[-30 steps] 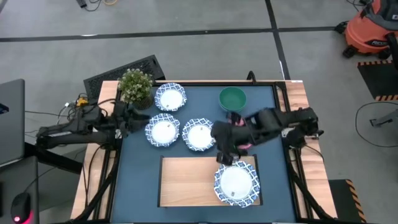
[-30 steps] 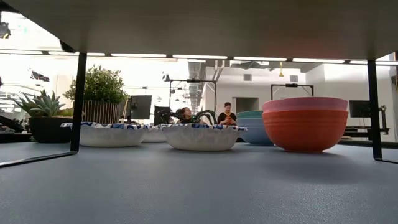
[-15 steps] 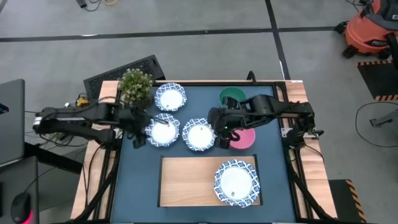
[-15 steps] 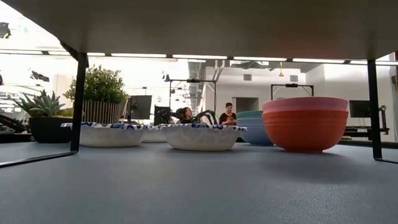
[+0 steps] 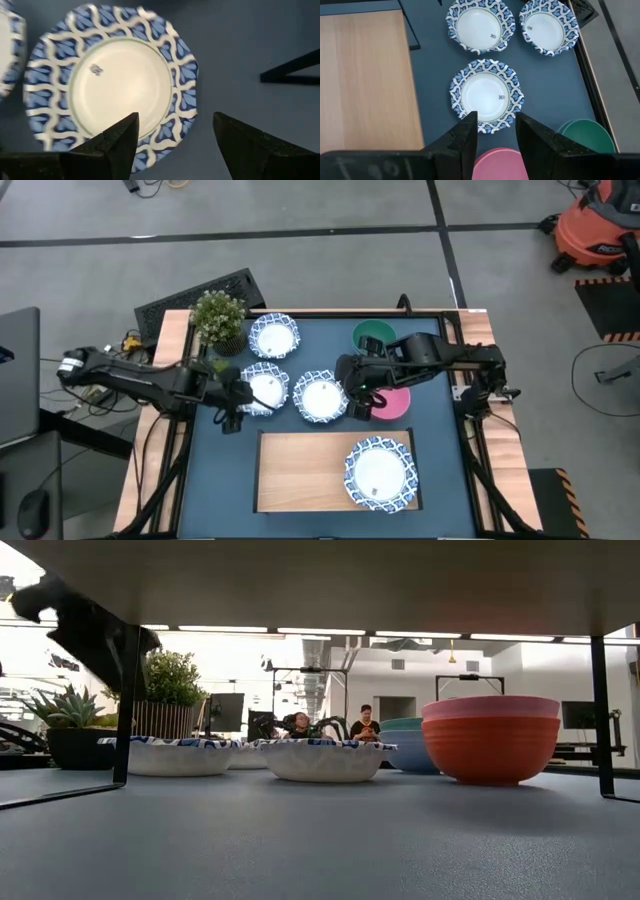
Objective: Place and stack bowls onto a shelf
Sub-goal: Stack the blue patterned bowl on top of the blue patterned bowl on the shelf
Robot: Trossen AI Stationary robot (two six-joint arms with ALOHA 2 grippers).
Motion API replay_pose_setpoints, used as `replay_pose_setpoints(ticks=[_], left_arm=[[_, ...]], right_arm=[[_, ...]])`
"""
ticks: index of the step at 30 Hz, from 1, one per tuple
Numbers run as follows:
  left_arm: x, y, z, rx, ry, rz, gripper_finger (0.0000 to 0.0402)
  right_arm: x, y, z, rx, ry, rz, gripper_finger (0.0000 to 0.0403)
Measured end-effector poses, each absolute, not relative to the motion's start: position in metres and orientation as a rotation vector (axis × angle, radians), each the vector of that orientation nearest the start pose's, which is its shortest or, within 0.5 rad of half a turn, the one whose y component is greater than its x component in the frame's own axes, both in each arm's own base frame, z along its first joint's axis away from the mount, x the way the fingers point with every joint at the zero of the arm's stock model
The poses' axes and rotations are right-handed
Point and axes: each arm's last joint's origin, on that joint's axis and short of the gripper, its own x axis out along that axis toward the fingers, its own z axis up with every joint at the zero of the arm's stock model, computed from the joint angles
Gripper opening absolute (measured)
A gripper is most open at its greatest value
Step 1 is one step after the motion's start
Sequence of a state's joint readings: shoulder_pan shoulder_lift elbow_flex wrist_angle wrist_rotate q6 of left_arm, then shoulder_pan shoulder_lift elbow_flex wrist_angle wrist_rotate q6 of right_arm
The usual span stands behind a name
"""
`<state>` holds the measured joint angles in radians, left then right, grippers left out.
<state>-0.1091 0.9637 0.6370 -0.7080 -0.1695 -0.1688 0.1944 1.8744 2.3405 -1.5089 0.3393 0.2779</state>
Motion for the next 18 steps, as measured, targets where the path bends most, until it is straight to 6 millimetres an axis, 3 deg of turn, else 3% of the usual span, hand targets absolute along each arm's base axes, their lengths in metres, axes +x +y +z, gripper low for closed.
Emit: replay_pose_setpoints(ticks=[13,18], left_arm=[[0.191,-0.019,0.172,0.017,1.163,0.146,0.0239],[0.198,-0.018,0.155,0.045,1.228,0.225,0.0234]], right_arm=[[0.334,0.056,0.437,-0.038,0.976,-0.262,0.0156],[0.334,0.056,0.437,-0.038,0.976,-0.263,0.0156]])
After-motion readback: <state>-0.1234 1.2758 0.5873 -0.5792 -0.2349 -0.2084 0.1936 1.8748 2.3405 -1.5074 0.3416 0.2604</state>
